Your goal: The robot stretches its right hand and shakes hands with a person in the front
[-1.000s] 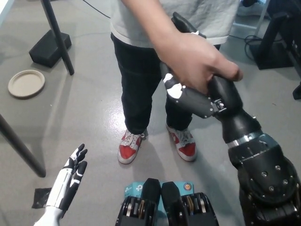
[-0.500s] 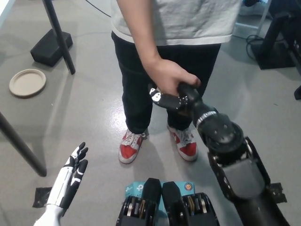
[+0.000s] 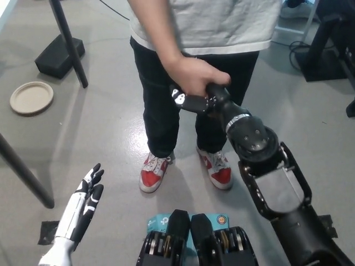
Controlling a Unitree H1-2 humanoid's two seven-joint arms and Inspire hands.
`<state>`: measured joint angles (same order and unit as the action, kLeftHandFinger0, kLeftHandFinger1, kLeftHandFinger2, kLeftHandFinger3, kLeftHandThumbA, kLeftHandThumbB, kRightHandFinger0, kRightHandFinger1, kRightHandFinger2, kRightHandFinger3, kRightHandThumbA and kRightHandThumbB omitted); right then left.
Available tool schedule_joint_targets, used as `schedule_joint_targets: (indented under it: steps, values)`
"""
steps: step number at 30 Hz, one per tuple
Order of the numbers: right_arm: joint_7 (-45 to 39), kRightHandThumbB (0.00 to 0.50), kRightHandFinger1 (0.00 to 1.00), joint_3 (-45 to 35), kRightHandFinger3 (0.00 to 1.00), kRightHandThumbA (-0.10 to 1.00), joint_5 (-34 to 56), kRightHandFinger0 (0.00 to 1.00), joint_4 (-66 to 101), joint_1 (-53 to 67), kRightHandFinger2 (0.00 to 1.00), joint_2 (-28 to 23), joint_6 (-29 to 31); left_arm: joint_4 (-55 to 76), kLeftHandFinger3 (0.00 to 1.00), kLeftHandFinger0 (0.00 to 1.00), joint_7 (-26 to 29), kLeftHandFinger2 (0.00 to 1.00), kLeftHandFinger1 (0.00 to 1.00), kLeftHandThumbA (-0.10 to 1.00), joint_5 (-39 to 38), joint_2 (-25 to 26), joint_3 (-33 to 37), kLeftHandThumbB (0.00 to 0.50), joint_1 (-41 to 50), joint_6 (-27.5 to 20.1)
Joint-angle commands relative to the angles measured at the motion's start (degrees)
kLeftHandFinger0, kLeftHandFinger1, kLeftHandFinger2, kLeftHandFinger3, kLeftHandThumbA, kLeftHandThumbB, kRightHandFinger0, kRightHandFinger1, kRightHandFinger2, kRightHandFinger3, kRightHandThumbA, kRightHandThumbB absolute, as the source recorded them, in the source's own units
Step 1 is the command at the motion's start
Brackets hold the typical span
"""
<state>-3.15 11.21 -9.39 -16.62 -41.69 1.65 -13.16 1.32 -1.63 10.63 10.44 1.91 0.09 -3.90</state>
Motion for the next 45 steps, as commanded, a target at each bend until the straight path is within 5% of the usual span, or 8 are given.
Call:
schedule_joint_targets:
  steps: [1,5,9,17,22,26,38,45]
  values:
    - [-0.9,0.251,1.00,1.2,1.00,0.43,-1.9,1.00,20.6,3.6,1.00,0.2,-3.0,1.7,1.00,1.00,0.0,1.00,1.00,1.00,0.2,0.6,-0.4,0.027,-0.9,-0.7]
    - [-4.4,0.232,1.00,4.2,1.00,0.46,-2.7,1.00,42.5,7.0,1.00,-0.7,-8.4,1.4,1.00,1.00,0.2,1.00,1.00,1.00,0.3,0.7,-0.5,0.033,-1.1,-0.9]
    - [-6.1,0.275,1.00,5.2,1.00,0.50,-1.6,1.00,59.3,7.8,1.00,0.2,-12.9,1.5,1.00,1.00,0.3,1.00,1.00,1.00,0.4,0.8,-0.6,0.018,-1.2,-1.0]
    - [-6.3,0.263,1.00,5.3,1.00,0.43,-1.1,1.00,64.6,8.1,1.00,0.2,-10.3,1.7,1.00,1.00,0.0,1.00,1.00,1.00,-0.2,0.6,-0.6,0.037,-1.2,-0.1]
    - [-6.9,0.236,1.00,3.9,1.00,0.50,-3.4,1.00,52.0,5.4,1.00,-2.4,-13.8,1.5,1.00,1.00,0.3,1.00,1.00,1.00,0.5,0.6,-0.4,0.026,-1.2,-0.6]
    - [-5.3,0.221,1.00,1.9,1.00,0.39,-1.0,1.00,34.9,1.8,1.00,-3.3,-10.6,1.4,1.00,1.00,0.1,1.00,1.00,1.00,0.0,0.5,-0.4,0.021,-1.4,-1.0]
    - [-1.2,0.229,1.00,0.0,1.00,0.40,-0.9,1.00,-13.5,-13.3,1.00,-3.0,-2.4,1.6,1.00,1.00,-0.2,1.00,1.00,1.00,0.2,0.5,0.0,0.036,-1.7,-0.5]
    - [0.3,0.229,1.00,-0.7,1.00,0.40,-0.9,1.00,-24.6,-15.7,1.00,-2.3,1.3,1.9,1.00,1.00,-0.5,1.00,1.00,1.00,-0.1,0.8,-0.2,0.037,-2.5,0.2]
